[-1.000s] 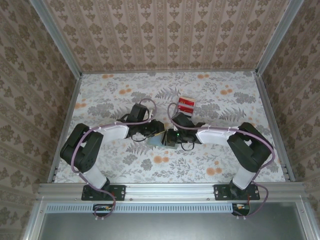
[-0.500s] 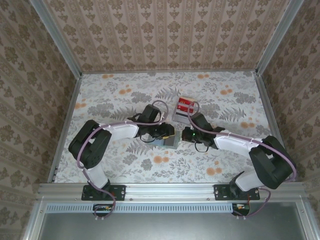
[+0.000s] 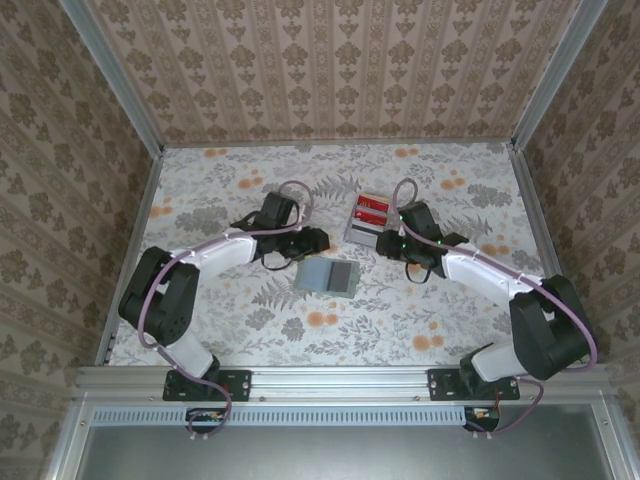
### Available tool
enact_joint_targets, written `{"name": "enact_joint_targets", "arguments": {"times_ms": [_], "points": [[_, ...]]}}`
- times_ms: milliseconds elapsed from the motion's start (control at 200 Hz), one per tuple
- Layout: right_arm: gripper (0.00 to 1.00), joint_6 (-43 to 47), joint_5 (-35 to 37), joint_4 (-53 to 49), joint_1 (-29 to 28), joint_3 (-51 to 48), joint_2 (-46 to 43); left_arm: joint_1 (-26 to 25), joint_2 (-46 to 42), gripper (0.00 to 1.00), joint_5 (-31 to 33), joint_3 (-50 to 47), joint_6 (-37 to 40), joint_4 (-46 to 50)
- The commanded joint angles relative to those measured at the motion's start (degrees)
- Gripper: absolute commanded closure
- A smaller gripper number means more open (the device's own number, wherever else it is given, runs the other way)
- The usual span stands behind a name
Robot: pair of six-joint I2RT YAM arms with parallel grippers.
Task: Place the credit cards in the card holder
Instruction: Pick up the credit card from the storage box.
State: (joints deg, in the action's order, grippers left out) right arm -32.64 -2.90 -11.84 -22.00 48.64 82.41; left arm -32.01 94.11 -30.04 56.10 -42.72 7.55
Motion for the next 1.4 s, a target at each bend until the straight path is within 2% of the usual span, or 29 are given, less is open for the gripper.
{"name": "enact_joint_targets", "arguments": {"times_ms": [0,190,275,465,715,915,1190,1395], "points": [[0.53,8.2,1.0,-5.5,1.7,7.7,4.3,1.5,-0.4,0.58,0.2,2.3,3.1,1.5],[0.45,19.8,3.4,-12.0,1.7,19.2,13.0,1.7,6.5,0.55,0.1,10.4,6.8,4.8],[0.43,22.8,7.0,-14.3,2.0,23.4,15.8,1.4,10.6,0.54,-0.5,14.6,7.5,5.3],[0.38,29.4,9.2,-18.7,3.1,33.7,22.9,-0.8,20.1,0.53,-0.1,25.8,10.0,8.9],[0.35,32.2,5.1,-21.9,4.0,40.2,28.6,-3.1,29.3,0.52,1.1,36.9,12.1,13.4],[0.35,32.6,3.2,-21.9,4.0,42.7,32.0,-3.1,31.6,0.51,1.1,37.6,11.6,13.1],[0.34,32.8,4.3,-22.4,4.7,46.3,35.2,-2.7,31.7,0.51,1.5,35.6,11.2,11.6],[0.36,32.4,9.7,-20.6,5.0,46.0,35.4,-2.7,31.9,0.51,1.1,34.8,10.7,10.7]]}}
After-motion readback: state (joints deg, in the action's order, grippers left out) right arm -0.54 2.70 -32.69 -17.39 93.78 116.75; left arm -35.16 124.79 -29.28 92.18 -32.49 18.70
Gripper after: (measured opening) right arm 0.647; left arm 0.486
